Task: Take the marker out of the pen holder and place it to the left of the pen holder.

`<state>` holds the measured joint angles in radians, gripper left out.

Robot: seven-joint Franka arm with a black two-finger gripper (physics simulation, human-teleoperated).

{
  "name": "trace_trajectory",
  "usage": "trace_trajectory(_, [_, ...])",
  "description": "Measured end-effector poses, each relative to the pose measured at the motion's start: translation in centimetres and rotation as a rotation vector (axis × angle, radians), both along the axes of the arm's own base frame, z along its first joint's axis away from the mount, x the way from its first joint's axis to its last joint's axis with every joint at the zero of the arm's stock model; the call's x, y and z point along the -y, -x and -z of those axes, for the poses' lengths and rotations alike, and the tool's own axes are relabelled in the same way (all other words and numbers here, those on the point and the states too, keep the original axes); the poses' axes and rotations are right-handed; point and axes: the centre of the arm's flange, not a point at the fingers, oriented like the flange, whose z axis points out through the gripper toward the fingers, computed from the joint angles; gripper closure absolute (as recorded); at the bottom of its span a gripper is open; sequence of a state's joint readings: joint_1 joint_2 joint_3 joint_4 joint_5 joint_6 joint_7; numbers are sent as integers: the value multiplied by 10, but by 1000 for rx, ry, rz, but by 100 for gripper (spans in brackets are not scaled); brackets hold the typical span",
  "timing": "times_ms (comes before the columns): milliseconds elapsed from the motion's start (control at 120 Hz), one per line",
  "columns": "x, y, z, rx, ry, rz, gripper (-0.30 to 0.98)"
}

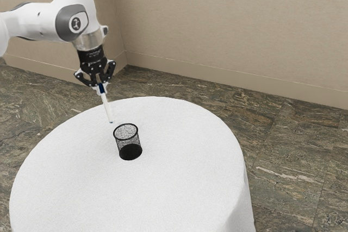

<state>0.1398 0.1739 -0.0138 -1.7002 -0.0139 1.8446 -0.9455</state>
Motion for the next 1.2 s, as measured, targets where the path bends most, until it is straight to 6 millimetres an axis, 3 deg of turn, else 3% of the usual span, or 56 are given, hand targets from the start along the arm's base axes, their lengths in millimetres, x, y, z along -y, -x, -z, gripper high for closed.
trace_trajectory(117, [-29,14,5,-83,-22,-50,71])
trace_trajectory(200, [-45,21,21,-170,-30,-82,71])
trace_trajectory(575, [-87,38,150,-615,-35,-169,71])
trace_trajectory(725, [-90,46,185,-716,-29,-180,71])
trace_trajectory(933, [-89,48,199,-751,-29,-183,69])
trace_trajectory(1200, [-89,43,196,-707,-27,-181,37])
